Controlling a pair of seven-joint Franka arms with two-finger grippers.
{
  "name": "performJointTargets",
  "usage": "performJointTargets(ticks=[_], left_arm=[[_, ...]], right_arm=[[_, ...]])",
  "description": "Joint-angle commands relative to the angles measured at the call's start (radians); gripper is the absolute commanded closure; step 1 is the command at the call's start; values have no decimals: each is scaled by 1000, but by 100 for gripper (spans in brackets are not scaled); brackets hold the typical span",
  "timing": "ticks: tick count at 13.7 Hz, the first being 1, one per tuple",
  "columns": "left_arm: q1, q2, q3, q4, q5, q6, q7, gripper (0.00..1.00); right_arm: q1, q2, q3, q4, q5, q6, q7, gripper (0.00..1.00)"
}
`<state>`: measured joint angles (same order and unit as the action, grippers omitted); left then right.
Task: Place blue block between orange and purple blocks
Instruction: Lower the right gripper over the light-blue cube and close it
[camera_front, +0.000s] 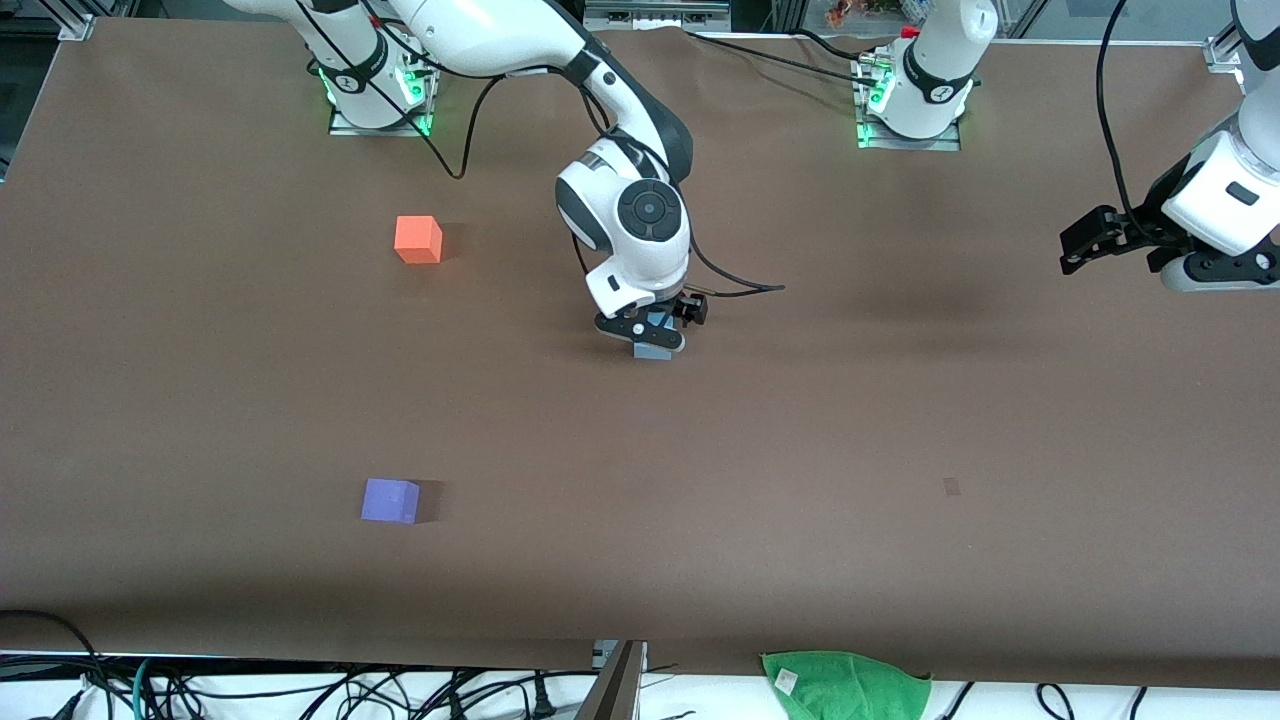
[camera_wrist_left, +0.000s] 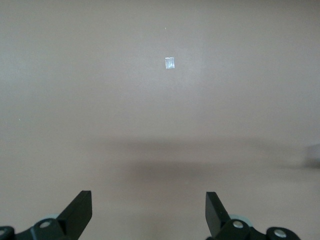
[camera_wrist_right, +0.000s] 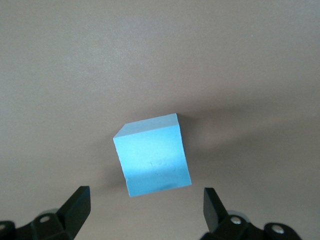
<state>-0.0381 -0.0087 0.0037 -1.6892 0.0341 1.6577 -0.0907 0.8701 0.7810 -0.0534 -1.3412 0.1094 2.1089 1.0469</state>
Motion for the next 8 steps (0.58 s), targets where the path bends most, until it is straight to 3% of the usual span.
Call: performJointTargets(ticks=[1,3,8], left_arm=[[-2,52,7,85,-3,-91,-3,0],[32,46,24,130,-19,-124,11,0],[24,47,13,132,-13,-176,6,0]], right_arm=[[4,21,1,4,-4,18,-13,0],[18,44,1,-15,-37,72,-7,0],[23,80,1,-18,-76,106,-7,0]])
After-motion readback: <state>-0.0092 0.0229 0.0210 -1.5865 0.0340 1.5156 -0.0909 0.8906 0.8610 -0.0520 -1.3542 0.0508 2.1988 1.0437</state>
